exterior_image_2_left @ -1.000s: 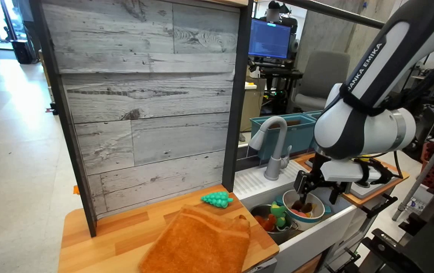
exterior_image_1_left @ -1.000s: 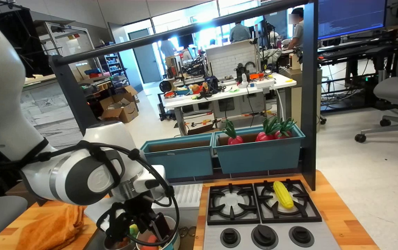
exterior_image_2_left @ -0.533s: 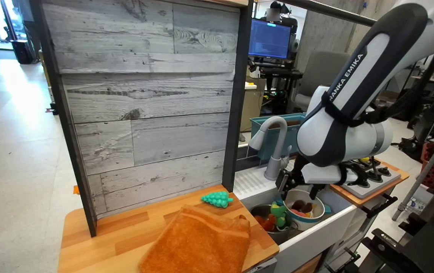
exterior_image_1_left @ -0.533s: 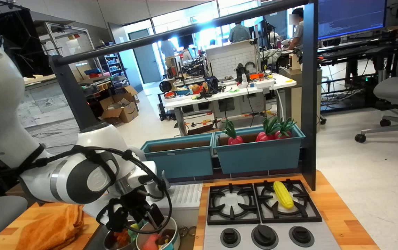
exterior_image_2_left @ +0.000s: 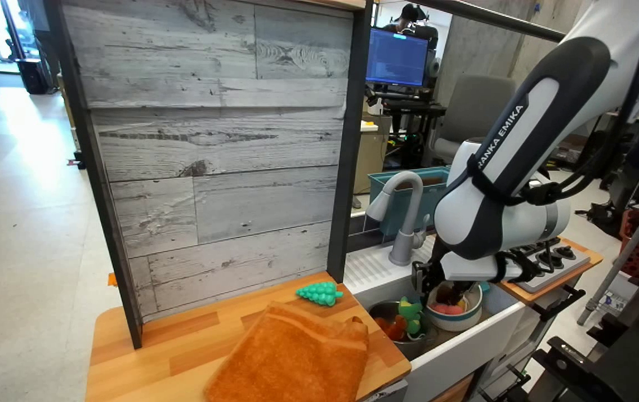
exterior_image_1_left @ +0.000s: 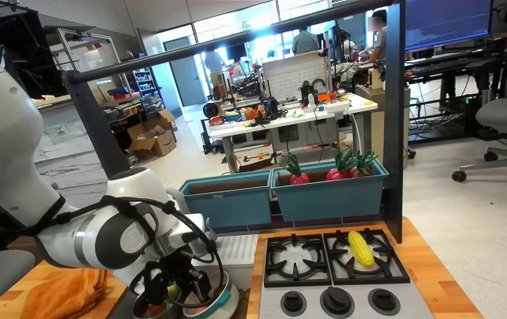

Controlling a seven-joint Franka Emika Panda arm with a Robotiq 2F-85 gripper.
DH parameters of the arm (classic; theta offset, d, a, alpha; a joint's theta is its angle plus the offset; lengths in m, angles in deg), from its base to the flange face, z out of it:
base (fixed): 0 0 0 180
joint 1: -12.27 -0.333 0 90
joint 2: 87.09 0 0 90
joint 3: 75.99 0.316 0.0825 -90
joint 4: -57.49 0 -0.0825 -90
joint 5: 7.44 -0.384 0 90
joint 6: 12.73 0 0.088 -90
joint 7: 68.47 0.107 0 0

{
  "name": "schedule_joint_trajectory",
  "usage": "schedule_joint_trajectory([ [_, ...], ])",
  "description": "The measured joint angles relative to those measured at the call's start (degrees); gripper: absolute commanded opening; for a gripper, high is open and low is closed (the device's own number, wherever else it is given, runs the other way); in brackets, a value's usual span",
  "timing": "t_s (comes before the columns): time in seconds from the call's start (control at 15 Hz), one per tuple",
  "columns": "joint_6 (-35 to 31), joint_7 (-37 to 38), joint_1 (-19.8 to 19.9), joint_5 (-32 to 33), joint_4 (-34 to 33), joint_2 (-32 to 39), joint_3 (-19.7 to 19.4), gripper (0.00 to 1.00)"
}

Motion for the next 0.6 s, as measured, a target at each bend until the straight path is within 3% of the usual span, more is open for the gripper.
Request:
schedule_joint_trajectory([
  [0.07, 0.00, 0.04, 0.03, 0.00, -0.20, 0.22, -0.04, 0.67],
  [0.13, 0.00, 0.12, 0.03, 0.00, -0.28, 0.31, -0.06, 0.76],
  [0.2, 0.00, 0.16, 0.03, 0.00, -0.29, 0.32, -0.06, 0.77],
  [0.4, -0.20, 0.16, 0.10, 0.00, -0.24, 0.30, -0.05, 0.98],
  [0.6, -2.57, 0.07, 0.96, 0.00, 0.48, -0.48, 0.78, 1.00],
])
